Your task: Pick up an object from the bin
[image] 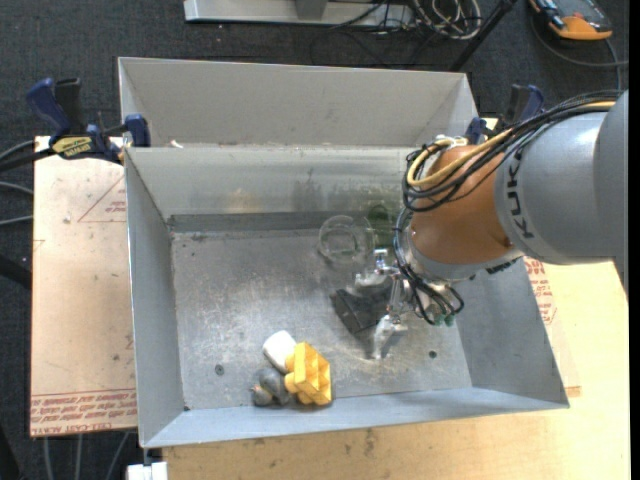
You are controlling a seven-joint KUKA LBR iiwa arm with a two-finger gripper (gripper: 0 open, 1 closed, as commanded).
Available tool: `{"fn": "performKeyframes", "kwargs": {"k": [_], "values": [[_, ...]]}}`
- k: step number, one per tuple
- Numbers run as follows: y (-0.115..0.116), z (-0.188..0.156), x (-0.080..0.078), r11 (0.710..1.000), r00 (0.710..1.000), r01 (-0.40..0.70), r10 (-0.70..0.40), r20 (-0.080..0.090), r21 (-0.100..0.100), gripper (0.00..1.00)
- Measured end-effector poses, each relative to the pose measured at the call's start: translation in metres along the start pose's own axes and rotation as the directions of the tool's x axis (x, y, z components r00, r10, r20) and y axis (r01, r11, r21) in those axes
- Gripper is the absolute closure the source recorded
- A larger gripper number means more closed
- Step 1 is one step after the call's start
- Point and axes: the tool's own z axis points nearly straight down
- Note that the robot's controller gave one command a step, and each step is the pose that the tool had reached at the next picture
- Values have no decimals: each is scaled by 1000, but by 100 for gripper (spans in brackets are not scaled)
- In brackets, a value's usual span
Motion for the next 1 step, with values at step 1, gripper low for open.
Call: {"fn": "performKeyframes", "kwargs": {"k": [1], "values": [[-5,2,-53,1000,1000,8,-8,-12,-4,100]]}}
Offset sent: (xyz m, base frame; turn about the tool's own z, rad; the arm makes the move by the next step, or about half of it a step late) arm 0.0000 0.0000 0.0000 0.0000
